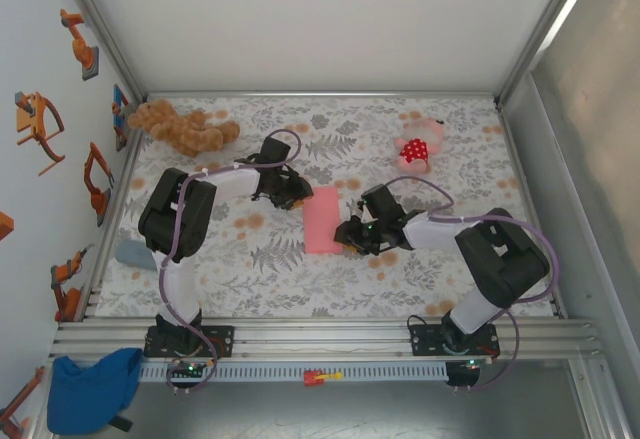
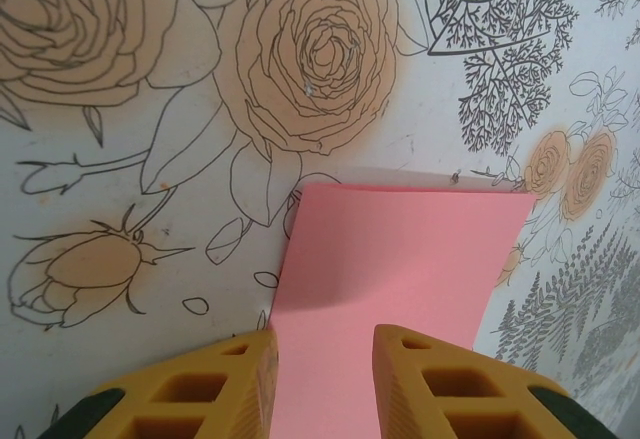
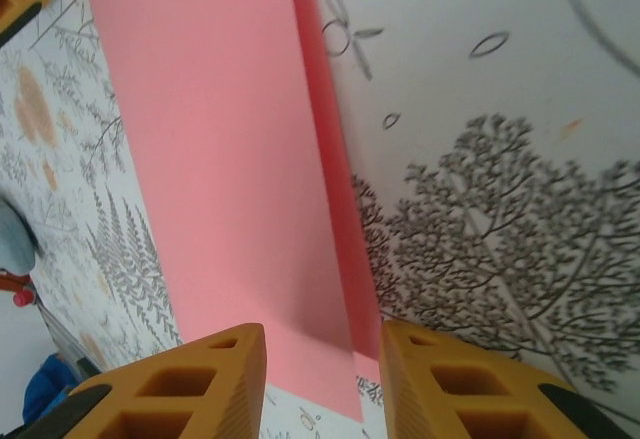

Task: Fold a paper plane with a square sheet of paper (pick it up from the middle)
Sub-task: Fold the triangle a second time at the center of the table.

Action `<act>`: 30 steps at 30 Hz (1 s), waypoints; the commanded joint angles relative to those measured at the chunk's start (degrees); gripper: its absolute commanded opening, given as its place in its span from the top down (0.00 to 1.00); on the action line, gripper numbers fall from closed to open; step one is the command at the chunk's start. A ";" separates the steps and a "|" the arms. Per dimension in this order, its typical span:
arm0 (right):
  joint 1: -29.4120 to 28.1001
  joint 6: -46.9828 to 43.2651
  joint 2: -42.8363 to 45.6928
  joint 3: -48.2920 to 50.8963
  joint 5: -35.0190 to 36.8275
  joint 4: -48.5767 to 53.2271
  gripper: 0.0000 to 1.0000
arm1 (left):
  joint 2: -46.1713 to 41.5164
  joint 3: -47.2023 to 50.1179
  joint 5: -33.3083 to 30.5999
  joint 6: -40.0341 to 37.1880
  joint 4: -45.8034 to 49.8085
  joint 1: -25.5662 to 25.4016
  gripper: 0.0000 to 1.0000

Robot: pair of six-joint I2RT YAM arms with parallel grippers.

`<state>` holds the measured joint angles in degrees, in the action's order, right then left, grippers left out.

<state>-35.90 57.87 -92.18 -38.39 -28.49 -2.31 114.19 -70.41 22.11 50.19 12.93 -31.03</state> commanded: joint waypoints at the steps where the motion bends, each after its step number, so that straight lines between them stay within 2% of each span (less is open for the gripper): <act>1: -0.96 -0.91 0.17 0.20 -2.43 -0.33 0.67 | 2.31 0.43 -1.01 0.77 5.08 0.07 0.68; 19: -1.32 3.19 3.31 1.87 3.81 -1.74 0.79 | 1.17 1.25 0.32 0.34 4.38 0.01 0.69; 25: -1.34 3.84 3.64 0.96 4.03 0.04 0.94 | -2.78 0.21 2.60 0.19 3.40 0.00 0.69; 30: -1.29 0.63 5.03 -1.16 4.76 7.33 1.00 | -8.05 2.08 4.01 0.06 -2.67 -0.28 0.69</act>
<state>-36.95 60.62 -89.23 -37.23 -25.34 -0.32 110.85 -69.65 24.10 50.19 13.19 -31.07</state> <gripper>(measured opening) 0.050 0.309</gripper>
